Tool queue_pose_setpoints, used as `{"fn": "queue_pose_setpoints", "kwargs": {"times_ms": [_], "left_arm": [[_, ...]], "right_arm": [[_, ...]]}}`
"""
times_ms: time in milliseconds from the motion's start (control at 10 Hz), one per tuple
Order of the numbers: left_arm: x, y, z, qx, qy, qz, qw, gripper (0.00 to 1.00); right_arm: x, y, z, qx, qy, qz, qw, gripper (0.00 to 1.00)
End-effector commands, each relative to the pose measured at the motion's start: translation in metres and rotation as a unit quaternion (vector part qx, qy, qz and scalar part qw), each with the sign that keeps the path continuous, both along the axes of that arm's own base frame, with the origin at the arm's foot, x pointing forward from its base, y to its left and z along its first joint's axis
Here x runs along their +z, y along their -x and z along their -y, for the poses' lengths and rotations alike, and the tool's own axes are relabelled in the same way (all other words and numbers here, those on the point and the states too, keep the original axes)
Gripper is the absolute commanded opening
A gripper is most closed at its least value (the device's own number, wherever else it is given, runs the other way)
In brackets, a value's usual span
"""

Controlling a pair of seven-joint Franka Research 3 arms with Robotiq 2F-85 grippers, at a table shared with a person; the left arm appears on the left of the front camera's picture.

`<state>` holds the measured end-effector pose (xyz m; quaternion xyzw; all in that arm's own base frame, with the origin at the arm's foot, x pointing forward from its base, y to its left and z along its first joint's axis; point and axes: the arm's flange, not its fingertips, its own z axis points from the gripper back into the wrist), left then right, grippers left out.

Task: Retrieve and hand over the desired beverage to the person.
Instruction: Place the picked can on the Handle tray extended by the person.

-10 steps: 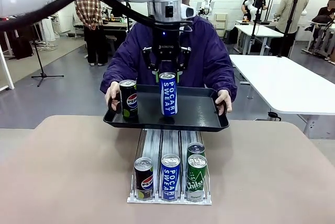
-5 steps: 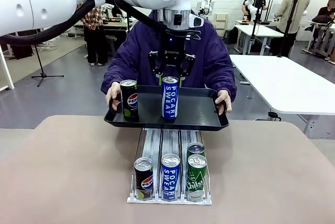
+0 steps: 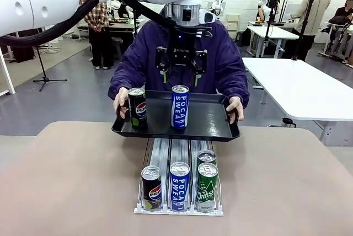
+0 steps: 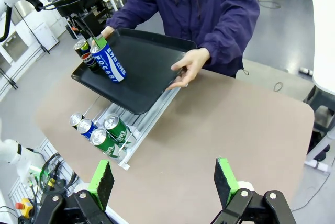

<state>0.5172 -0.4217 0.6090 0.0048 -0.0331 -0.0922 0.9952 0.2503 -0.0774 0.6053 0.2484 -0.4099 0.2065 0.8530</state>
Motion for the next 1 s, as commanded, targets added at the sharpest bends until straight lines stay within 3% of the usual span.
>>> {"fn": "queue_pose_setpoints", "kwargs": {"times_ms": [0, 300, 700, 900], "left_arm": [[0.009, -0.007, 0.006, -0.012, -0.003, -0.005, 1.0, 1.0], [0.017, 0.003, 0.005, -0.02, 0.005, -0.009, 1.0, 1.0], [0.041, 0.128, -0.085, -0.093, 0.068, 0.001, 0.993, 1.0], [0.029, 0.173, -0.123, -0.126, 0.076, -0.037, 0.988, 1.0]], "right_arm": [[-0.001, -0.002, -0.001, 0.013, -0.01, 0.001, 1.0, 1.0], [-0.001, -0.002, -0.001, 0.013, -0.01, 0.001, 1.0, 1.0], [-0.001, -0.002, -0.001, 0.013, -0.01, 0.001, 1.0, 1.0], [-0.001, -0.002, -0.001, 0.013, -0.01, 0.001, 1.0, 1.0]]}}
